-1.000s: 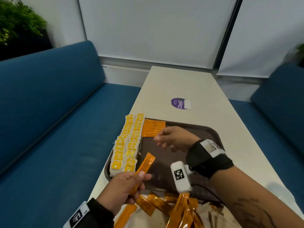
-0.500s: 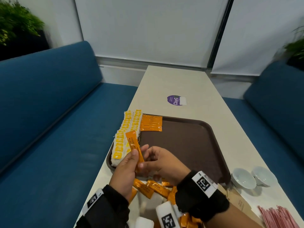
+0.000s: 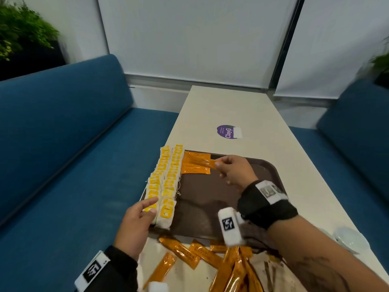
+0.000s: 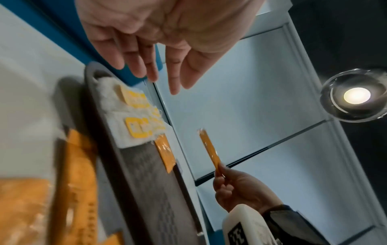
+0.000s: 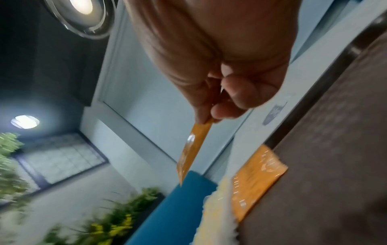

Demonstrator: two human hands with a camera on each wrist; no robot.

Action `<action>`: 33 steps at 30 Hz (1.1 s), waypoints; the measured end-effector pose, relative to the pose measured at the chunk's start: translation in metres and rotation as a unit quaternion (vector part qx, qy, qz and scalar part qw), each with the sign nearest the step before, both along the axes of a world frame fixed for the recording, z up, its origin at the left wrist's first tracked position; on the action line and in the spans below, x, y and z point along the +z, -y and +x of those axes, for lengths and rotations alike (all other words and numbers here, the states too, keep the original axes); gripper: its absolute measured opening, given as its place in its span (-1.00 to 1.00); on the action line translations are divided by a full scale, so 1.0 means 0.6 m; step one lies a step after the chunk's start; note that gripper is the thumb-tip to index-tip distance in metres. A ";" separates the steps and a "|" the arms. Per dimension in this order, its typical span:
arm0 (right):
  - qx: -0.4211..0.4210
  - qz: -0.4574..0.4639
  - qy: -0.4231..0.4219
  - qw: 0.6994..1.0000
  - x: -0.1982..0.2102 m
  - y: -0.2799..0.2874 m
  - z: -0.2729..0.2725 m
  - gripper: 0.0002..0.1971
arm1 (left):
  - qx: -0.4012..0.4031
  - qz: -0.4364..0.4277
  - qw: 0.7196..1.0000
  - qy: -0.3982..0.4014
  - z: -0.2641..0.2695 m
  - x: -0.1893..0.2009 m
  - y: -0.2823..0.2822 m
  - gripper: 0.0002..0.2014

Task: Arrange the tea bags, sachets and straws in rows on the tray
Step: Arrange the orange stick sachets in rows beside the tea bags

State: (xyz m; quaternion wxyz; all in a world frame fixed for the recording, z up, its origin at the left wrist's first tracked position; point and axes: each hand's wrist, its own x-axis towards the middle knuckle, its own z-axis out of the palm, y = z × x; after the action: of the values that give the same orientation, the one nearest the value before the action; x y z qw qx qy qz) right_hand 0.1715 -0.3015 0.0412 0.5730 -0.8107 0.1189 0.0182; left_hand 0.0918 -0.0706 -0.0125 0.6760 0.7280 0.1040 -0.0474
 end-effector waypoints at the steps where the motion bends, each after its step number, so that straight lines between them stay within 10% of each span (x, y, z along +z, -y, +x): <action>1: 0.007 -0.033 -0.021 0.999 -0.008 0.011 0.023 -0.92 | 0.014 0.024 1.000 -0.003 0.004 -0.010 -0.008 -0.76; 6: 0.043 -0.115 -0.121 0.985 -0.060 0.023 0.107 -0.96 | -0.005 0.162 0.984 -0.075 0.015 -0.069 -0.032 -0.62; 17: 0.091 -0.269 -0.261 0.923 -0.095 -0.027 0.176 -0.75 | 0.028 0.108 0.989 -0.095 0.015 -0.064 -0.039 -0.64; 26: 0.096 -0.186 -0.243 0.947 -0.090 0.000 0.171 -0.67 | 0.041 0.096 0.990 -0.099 0.011 -0.056 -0.038 -0.67; 33: 0.106 -0.260 -0.299 0.912 -0.086 -0.019 0.179 -0.67 | 0.049 0.086 0.990 -0.097 0.010 -0.051 -0.034 -0.67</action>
State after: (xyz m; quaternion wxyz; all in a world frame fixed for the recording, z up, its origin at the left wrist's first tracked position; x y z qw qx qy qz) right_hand 0.2788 -0.2899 -0.0105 0.2743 -0.8956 0.1980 0.2888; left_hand 0.0978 -0.0503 -0.0430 0.5992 0.7693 0.2085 -0.0757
